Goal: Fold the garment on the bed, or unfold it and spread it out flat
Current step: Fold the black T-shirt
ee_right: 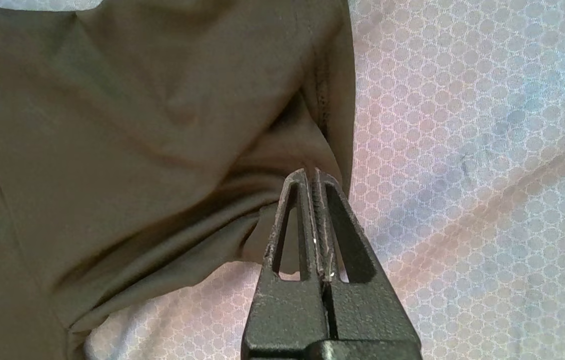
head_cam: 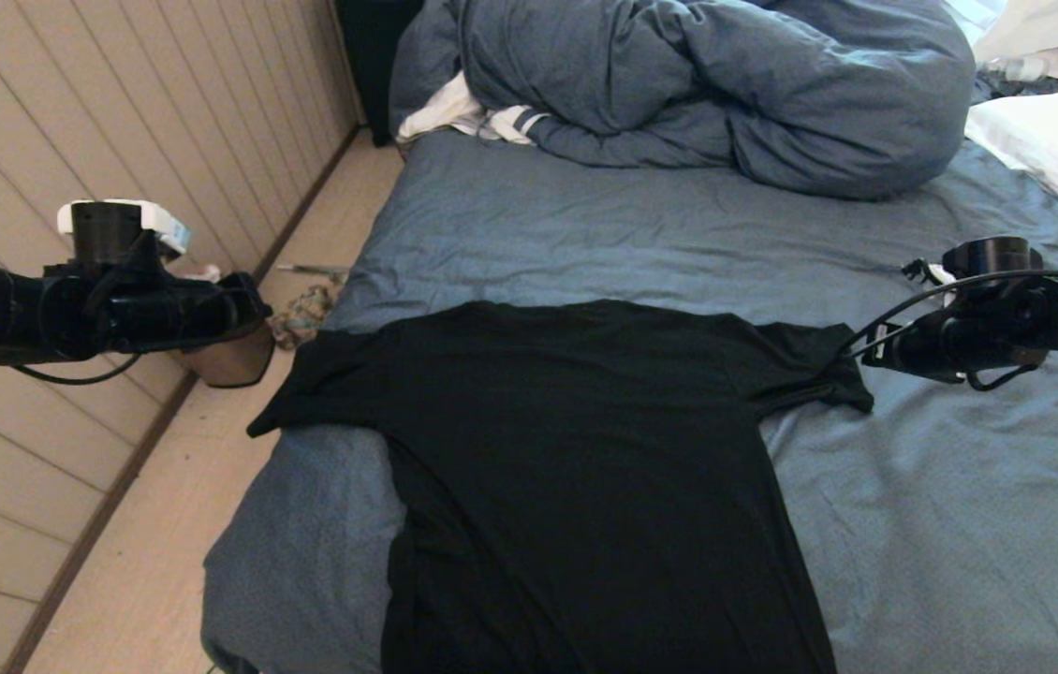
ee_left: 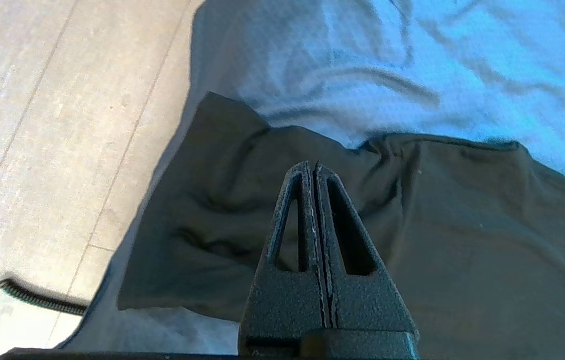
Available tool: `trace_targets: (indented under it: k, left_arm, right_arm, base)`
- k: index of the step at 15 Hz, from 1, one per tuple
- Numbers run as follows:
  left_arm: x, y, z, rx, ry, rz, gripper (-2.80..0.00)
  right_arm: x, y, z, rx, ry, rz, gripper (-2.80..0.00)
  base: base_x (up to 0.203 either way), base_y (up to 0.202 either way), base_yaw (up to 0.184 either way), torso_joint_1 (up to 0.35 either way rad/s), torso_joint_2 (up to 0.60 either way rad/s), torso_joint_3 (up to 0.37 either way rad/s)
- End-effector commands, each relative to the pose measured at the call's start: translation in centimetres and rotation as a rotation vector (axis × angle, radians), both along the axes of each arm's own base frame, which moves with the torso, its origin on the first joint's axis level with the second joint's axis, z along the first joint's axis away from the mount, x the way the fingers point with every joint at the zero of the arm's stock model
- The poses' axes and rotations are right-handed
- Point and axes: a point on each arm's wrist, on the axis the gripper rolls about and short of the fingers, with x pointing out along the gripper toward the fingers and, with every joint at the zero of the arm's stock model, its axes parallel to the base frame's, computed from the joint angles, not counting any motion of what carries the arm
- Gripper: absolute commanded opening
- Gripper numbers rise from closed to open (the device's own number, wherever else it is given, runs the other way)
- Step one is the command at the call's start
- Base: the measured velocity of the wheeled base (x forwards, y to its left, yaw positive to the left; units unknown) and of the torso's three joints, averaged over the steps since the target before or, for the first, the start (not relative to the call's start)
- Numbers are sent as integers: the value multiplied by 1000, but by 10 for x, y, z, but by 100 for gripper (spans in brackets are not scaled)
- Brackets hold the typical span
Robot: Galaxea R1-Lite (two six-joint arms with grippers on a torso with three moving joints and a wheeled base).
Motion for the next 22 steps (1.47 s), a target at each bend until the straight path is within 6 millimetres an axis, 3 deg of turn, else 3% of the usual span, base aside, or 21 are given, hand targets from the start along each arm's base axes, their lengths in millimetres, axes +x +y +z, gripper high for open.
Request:
trace_targets:
  k: [1,5,6,11,17,18,22]
  left_arm:
    - [-2,0,3,-4,-6,2,-280]
    - [-4,0,4,-4,-6,2,-280]
    - [-4,0,4,-4,-8,2,-280]
    - [-3,0,4,-13,-6,6,-280]
    - [-2,0,0,-15,4,6,-280]
    - [-1,0,0,-15,5,6,-280]
    - [-1,0,-2,-23,11,3,-280]
  right_arm:
    - [-1,1,-1,1,6,3,-280]
    - [6,0,-16,7,35,4,-280]
    - [7,0,-17,4,38,7,0]
    - [10,0,-26,6,56,5,0]
    - [21,7,-51,-5,76,8,0]
    - [22,10,-54,-10,80,9,-280]
    - [24,14,-55,-6,75,15,-280]
  base:
    - [0,0,0,0,0,0]
    - [0,0,0,0,0,0]
    - [0,0,0,0,0,0]
    - [0,0,0,0,0,0]
    - [0,0,0,0,0,0]
    - [0,0,0,0,0,0]
    - [0,0,0,0,0,0]
